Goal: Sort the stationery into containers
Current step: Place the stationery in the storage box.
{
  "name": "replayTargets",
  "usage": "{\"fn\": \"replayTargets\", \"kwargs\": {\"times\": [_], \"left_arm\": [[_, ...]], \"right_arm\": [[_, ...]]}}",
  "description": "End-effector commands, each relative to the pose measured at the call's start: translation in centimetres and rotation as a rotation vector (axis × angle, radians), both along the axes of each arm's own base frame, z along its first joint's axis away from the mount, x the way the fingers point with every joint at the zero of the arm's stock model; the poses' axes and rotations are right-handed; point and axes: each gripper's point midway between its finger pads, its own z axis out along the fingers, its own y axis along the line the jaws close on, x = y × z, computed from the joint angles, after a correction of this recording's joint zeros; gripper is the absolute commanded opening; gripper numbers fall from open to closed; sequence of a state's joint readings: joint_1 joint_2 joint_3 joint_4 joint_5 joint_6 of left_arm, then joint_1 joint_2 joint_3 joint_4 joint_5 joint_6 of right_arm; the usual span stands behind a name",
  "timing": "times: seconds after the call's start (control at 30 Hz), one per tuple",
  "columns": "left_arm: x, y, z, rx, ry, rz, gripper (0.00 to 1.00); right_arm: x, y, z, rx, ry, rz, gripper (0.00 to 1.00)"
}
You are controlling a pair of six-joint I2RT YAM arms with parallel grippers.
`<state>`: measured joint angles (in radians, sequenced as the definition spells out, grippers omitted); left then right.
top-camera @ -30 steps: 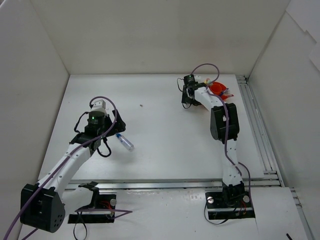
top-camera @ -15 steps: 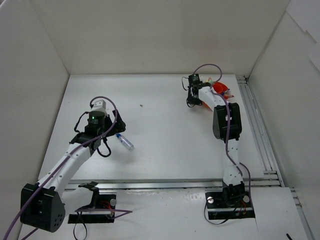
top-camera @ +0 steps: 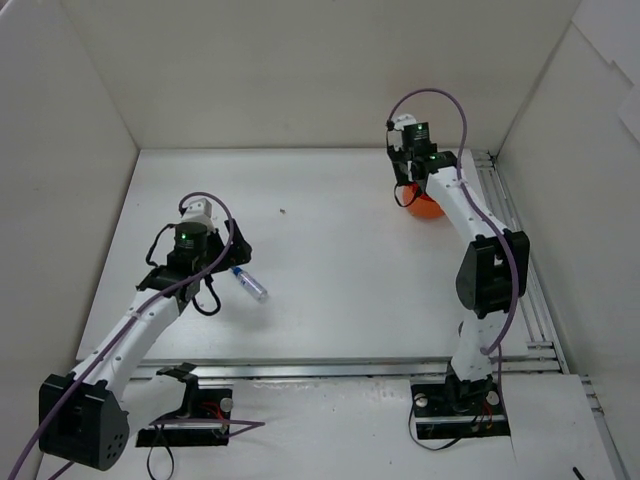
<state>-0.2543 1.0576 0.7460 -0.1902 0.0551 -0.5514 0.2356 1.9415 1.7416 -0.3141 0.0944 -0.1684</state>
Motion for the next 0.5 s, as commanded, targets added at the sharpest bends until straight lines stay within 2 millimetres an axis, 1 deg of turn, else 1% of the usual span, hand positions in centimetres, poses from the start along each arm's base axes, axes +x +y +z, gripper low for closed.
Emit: {"fn": "replayTargets", "kwargs": {"times": [0.0, 0.03, 0.1, 0.13, 0.17, 0.2, 0.23, 0.27, 0.33, 0.37, 0.43, 0.47], "left_arm": [[0.9, -0.2, 3.6, -0.016, -0.110, -0.014, 1.00], [0.9, -0.2, 3.6, -0.017, -0.116, -0.012, 1.00], [0.9, 0.1, 3.5, -0.009, -0.115, 0.001, 1.00], [0.7, 0.2, 3.3, -0.004, -0.102, 0.002, 1.00], [0.8, 0.2, 3.5, -0.005, -0.103, 0.002, 1.00], [0.8, 0.2, 3.5, -0.006, -0.103, 0.003, 1.00], [0.8, 0.2, 3.5, -0.008, -0.105, 0.002, 1.00], [0.7, 0.2, 3.3, -0.007, -0.102, 0.002, 1.00], [0.7, 0.4, 3.2, -0.003, -0.096, 0.014, 1.00], [0.8, 0.4, 3.5, -0.003, -0.099, 0.016, 1.00], [0.8, 0.4, 3.4, -0.001, -0.095, 0.017, 1.00], [0.8, 0.4, 3.6, -0.002, -0.099, 0.017, 1.00]], "right_arm": [[0.5, -2.5, 2.3, -0.092, -0.046, 0.108, 0.02], [0.8, -2.7, 2.9, -0.081, -0.058, 0.115, 0.03], [1.0, -3.9, 2.7, -0.094, -0.047, 0.113, 0.03], [1.2, -3.4, 2.8, -0.082, -0.051, 0.145, 0.04], [1.4, -3.6, 2.7, -0.085, -0.049, 0.147, 0.05], [1.6, -3.6, 2.2, -0.099, -0.037, 0.163, 0.04], [1.7, -3.6, 2.2, -0.104, -0.039, 0.168, 0.05], [2.0, -3.6, 1.7, -0.113, -0.030, 0.177, 0.05], [2.4, -3.7, 1.6, -0.118, -0.030, 0.175, 0.05], [2.4, -3.6, 1.2, -0.120, -0.023, 0.177, 0.05], [2.6, -3.6, 1.0, -0.116, -0.019, 0.176, 0.06], [2.6, -3.5, 0.6, -0.114, -0.012, 0.176, 0.07]]}}
